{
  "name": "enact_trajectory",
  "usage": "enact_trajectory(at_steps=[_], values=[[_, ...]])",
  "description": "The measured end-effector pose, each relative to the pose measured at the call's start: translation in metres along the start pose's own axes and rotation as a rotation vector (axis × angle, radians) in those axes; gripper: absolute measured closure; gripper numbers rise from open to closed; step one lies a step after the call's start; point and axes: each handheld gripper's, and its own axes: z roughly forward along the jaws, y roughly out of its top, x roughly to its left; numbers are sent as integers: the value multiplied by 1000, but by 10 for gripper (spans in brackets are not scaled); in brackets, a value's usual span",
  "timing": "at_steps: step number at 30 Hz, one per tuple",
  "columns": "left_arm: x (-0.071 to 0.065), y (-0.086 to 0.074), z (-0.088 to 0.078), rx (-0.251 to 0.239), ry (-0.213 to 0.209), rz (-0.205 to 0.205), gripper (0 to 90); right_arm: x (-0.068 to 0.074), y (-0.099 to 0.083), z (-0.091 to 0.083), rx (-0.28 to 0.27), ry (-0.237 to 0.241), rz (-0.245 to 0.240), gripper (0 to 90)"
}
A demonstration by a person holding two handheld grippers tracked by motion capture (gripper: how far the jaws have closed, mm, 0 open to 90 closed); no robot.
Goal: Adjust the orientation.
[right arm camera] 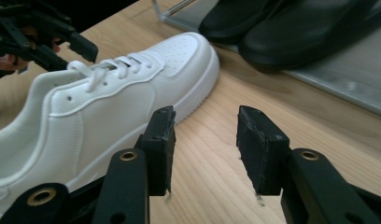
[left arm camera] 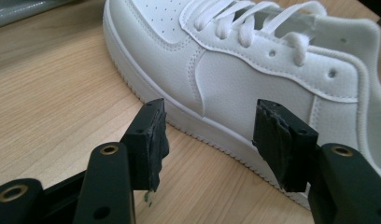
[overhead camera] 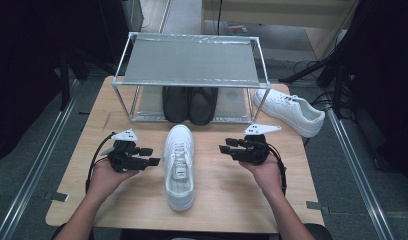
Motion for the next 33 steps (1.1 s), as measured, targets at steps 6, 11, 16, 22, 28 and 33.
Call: enact_trajectory(at_steps=[6, 11, 16, 22, 28, 33], values=[[1, 0, 0, -1, 4, 5, 421, -15, -1, -11, -9, -38, 29, 562], [0, 0, 1, 5, 2, 6, 410, -25, -1, -18, -5, -74, 37, 561], [1, -1, 1, 17, 9, 15, 400, -39, -3, -27, -14, -109, 52, 561], [2, -1, -1, 10, 10, 19, 395, -52, -3, -34, -12, -146, 68, 561], [3, -1, -2, 14, 17, 42, 398, -68, -5, -38, 14, -204, 72, 561], [2, -2, -2, 16, 10, 47, 396, -88, -8, -42, -1, -251, 117, 561]])
